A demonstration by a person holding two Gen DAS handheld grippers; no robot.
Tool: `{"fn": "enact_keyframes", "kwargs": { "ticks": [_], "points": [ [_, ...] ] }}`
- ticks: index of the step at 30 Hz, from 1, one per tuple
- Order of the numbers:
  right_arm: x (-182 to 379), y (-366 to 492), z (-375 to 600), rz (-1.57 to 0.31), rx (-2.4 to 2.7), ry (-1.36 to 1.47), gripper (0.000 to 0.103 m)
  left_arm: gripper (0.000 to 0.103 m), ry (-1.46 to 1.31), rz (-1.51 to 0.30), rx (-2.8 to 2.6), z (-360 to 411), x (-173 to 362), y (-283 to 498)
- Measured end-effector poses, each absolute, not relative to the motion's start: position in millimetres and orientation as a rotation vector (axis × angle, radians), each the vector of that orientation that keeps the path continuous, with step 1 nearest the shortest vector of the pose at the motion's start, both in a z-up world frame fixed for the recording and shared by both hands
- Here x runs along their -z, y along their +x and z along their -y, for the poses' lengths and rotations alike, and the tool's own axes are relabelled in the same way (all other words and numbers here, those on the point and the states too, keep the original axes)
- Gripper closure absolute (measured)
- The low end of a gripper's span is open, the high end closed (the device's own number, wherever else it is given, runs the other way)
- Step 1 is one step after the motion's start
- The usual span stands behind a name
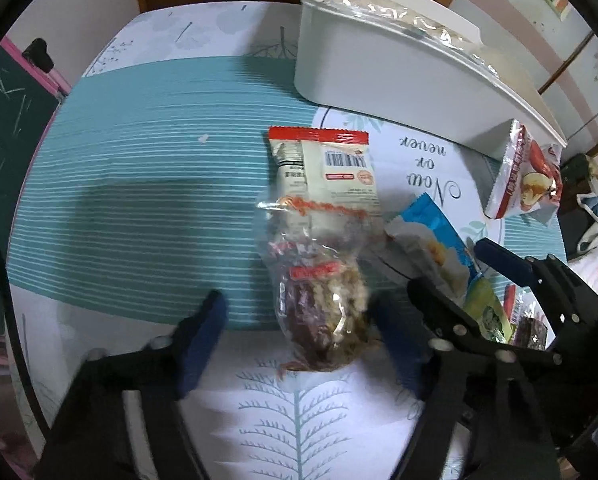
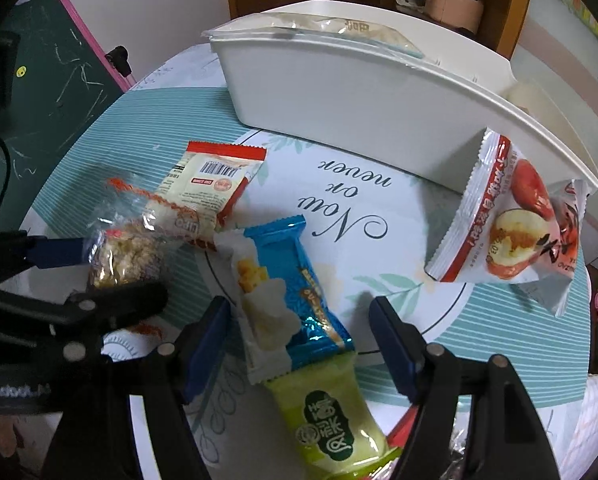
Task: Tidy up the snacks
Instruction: 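Grasp the clear nut-and-date bag with the left tool while the right tool grasps the blue wafer pack, then lift both snacks and carry them toward the white tray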
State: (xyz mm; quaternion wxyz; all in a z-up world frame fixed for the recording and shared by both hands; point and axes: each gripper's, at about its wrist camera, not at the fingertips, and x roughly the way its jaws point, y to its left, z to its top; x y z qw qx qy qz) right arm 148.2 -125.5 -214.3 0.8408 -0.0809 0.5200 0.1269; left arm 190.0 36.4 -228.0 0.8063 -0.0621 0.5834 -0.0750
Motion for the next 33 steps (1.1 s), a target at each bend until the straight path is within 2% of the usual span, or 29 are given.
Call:
{"fn": "enact_keyframes", "kwargs": {
  "ticks": [2,4,19,22,27,33],
  "points": [
    [214.5,148.3,124.7,-1.095,-0.267,-0.170,0.031,0.048,-0.139,-1.245,0.173,-36.7,226.9,189.0],
    [215.1,148.4,123.9,-1.093,-0.265,-0.169,0.031,0.062,-0.168,-1.245,0.194,-38.6,225.6,188.3],
    [212.5,149.6,122.1,-1.102,-0.265,-0.168,0.032,0.064,-0.139,-1.208,0.126,-60.9,214.4,169.5],
    [207.8,149.9,119.9,-1.113,-0.266,-0.169,0.059,0.064,-0.137,-1.183,0.122,-66.4,202.1,161.1],
    [194.2,145.6,125.7,-1.157,-0.303,-0.046,0.061,0.064,-0.114,-1.103,0.145,-64.9,163.1,146.0],
    [140.5,127.5,134.1,-1.072,-0.316,-0.001,0.061,0.064,-0.077,-0.999,0.193,-60.6,103.5,137.4]
  ]
}}
